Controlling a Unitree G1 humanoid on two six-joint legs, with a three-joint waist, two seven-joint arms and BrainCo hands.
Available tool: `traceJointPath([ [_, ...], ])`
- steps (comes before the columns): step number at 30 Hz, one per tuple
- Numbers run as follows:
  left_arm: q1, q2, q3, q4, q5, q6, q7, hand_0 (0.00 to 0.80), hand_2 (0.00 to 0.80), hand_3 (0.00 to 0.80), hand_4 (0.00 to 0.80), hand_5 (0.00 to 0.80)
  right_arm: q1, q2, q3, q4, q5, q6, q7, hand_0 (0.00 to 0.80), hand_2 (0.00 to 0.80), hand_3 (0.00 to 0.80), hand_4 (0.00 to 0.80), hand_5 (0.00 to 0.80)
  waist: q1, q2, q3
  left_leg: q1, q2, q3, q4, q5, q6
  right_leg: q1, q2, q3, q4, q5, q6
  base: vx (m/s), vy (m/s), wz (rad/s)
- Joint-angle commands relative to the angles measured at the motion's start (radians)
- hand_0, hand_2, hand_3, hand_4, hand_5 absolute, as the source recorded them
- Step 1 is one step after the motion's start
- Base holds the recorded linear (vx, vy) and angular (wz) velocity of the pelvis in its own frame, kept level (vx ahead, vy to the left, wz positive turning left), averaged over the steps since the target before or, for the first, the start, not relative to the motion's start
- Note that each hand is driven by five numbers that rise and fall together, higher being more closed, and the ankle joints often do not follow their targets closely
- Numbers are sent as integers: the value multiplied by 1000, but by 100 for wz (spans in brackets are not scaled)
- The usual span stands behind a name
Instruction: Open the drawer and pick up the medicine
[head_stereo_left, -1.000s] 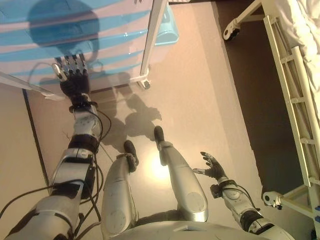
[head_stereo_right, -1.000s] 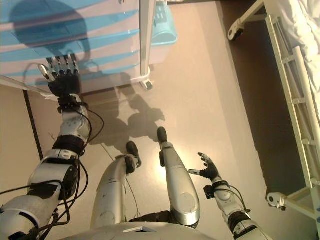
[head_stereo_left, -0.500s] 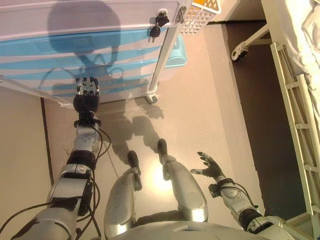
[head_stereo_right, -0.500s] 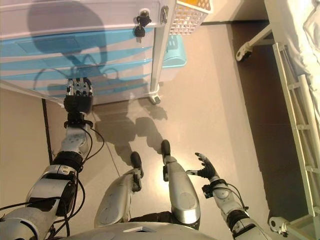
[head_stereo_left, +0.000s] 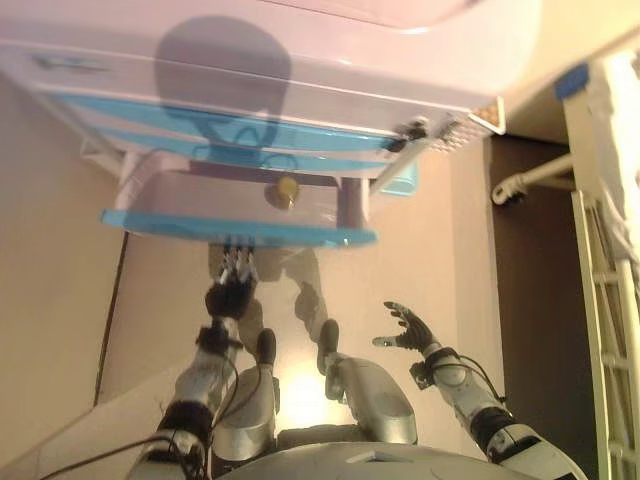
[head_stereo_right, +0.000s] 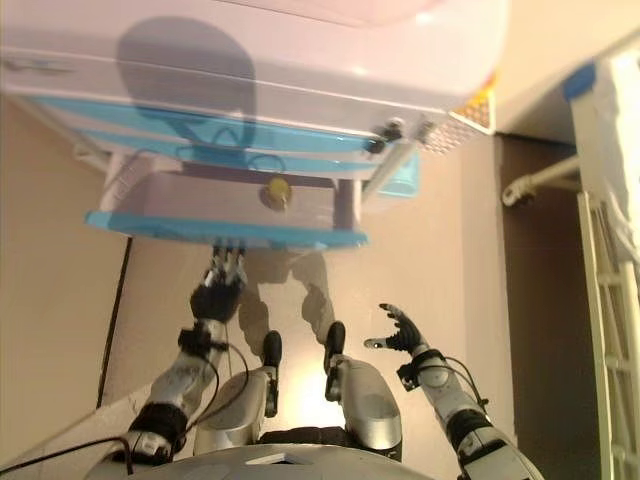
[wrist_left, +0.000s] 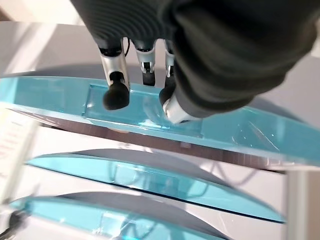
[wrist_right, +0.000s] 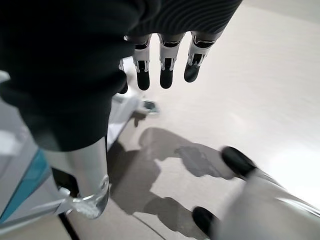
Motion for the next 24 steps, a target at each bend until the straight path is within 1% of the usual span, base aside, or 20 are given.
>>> traceJointPath([
  [1, 41, -21, 52, -84, -20, 130, -445, 800, 800, 800, 800, 800, 63, -105, -50, 56, -3, -7, 26, 0, 0, 0, 0, 0, 84, 121, -196, -149, 19, -29, 101, -55, -25, -40, 22, -51, 134, -136, -26, -79, -99, 60],
  [2, 86, -20, 79, 1, 1, 135, -436, 800, 800, 800, 800, 800, 56, -111, -59, 64, 3, -7, 27, 0, 0, 0, 0, 0, 102, 125, -188, -146, 19, -32, 104, -54, -27, -31, 18, -67, 137, -140, -26, -72, -95, 50],
  [3, 118, -14, 103, 71, 7, 159, -421, 800, 800, 800, 800, 800, 52, -113, -70, 72, 2, -10, 26, 0, 0, 0, 0, 0, 116, 127, -186, -146, 17, -36, 105, -54, -26, -26, 16, -81, 136, -142, -25, -65, -94, 37],
  [4, 139, -14, 125, 114, 5, 153, -359, 800, 800, 800, 800, 800, 49, -114, -77, 81, 0, -15, 26, 0, 0, 0, 0, 0, 125, 129, -189, -149, 16, -41, 102, -49, -27, -25, 14, -93, 133, -140, -24, -40, -97, 29],
  [5, 178, -14, 167, 187, 45, 177, -307, 800, 800, 800, 800, 800, 47, -113, -86, 96, 9, -23, 22, 0, 0, 0, 0, 0, 143, 131, -186, -144, 14, -47, 101, -49, -28, -15, 13, -106, 132, -145, -24, -22, -90, 30],
  [6, 214, -15, 201, 247, 64, 172, -232, 800, 800, 800, 800, 800, 43, -110, -99, 112, 15, -31, 20, 0, 0, 0, 0, 0, 156, 133, -188, -144, 10, -54, 100, -46, -29, -9, 13, -116, 128, -146, -24, -2, -82, 14],
  [7, 240, -15, 247, 303, 121, 167, -148, 800, 800, 800, 800, 800, 38, -107, -109, 127, 21, -37, 18, 0, 0, 0, 0, 0, 168, 135, -190, -143, 7, -60, 98, -43, -30, -4, 13, -124, 125, -148, -24, 2, -53, 11],
  [8, 260, -11, 279, 361, 189, 151, -48, 800, 800, 800, 800, 800, 31, -108, -120, 141, 28, -40, 20, 0, 0, 0, 0, 0, 179, 139, -193, -142, 5, -66, 95, -40, -31, 2, 14, -133, 123, -151, -25, 12, -27, 24],
  [9, 270, -6, 308, 407, 249, 118, 21, 800, 800, 800, 800, 800, 28, -108, -130, 154, 28, -45, 22, 0, 0, 0, 0, 0, 185, 142, -197, -140, 3, -70, 94, -39, -32, 6, 16, -139, 122, -154, -26, 26, 6, 39],
  [10, 276, 4, 356, 476, 364, 97, 70, 800, 800, 800, 800, 800, 26, -111, -148, 177, 29, -54, 28, 0, 0, 0, 0, 0, 191, 147, -206, -137, -1, -77, 90, -36, -34, 12, 17, -145, 119, -158, -27, 37, 38, 44],
  [11, 276, 19, 380, 535, 458, 77, 104, 800, 800, 800, 800, 800, 25, -114, -160, 194, 28, -60, 33, 0, 0, 0, 0, 0, 192, 151, -213, -134, -5, -82, 88, -34, -35, 17, 16, -149, 116, -160, -27, 42, 63, 36],
  [13, 269, 38, 426, 621, 627, -19, 172, 800, 800, 800, 800, 800, 30, -102, -176, 222, 9, -68, 24, 0, 0, 0, 0, 0, 188, 157, -237, -128, -10, -86, 72, -25, -38, 22, 14, -160, 107, -157, -25, 65, 86, 39],
  [15, 259, 47, 434, 643, 689, -79, 230, 800, 800, 800, 800, 800, 39, -91, -174, 230, -6, -68, 16, 0, 0, 0, 0, 0, 182, 157, -248, -121, -13, -85, 66, -26, -39, 27, 13, -161, 102, -159, -25, 73, 78, 31],
  [16, 248, 49, 433, 647, 732, -128, 302, 467, 467, 467, 467, 467, 52, -81, -173, 231, -21, -71, 6, 0, 0, 0, 0, 0, 175, 156, -256, -116, -14, -83, 61, -25, -40, 31, 12, -161, 96, -157, -23, 53, 54, 17],
  [17, 242, 51, 429, 648, 743, -154, 324, 424, 424, 424, 424, 424, 60, -75, -169, 230, -28, -73, -1, 0, 0, 0, 0, 0, 169, 155, -261, -113, -15, -81, 57, -24, -40, 32, 11, -159, 92, -155, -22, 60, 67, 14],
  [18, 226, 56, 406, 651, 780, -208, 370, 0, 0, 0, 0, 0, 72, -71, -163, 227, -34, -73, -3, 0, 0, 0, 0, 0, 156, 152, -270, -107, -16, -78, 48, -24, -40, 33, 13, -154, 86, -152, -20, 46, 50, 9],
  [19, 217, 55, 395, 651, 830, -239, 400, 0, 0, 0, 0, 0, 81, -66, -161, 225, -39, -77, -7, 0, 0, 0, 0, 0, 150, 150, -275, -102, -15, -76, 39, -22, -39, 34, 14, -152, 81, -149, -19, 55, 43, 4],
  [22, 176, 53, 319, 634, 1024, -393, 546, 0, 0, 0, 0, 0, 100, -54, -150, 224, -51, -82, -17, 0, 0, 0, 0, 0, 123, 138, -293, -87, -13, -62, 12, -17, -34, 39, 18, -135, 58, -135, -12, 46, 22, -3],
  [24, 150, 57, 232, 611, 1175, -471, 621, 0, 0, 0, 0, 0, 107, -57, -141, 226, -56, -72, -22, 0, 0, 0, 0, 0, 107, 132, -307, -79, -12, -53, -4, -13, -29, 40, 22, -120, 41, -124, -7, 39, 19, -17],
])
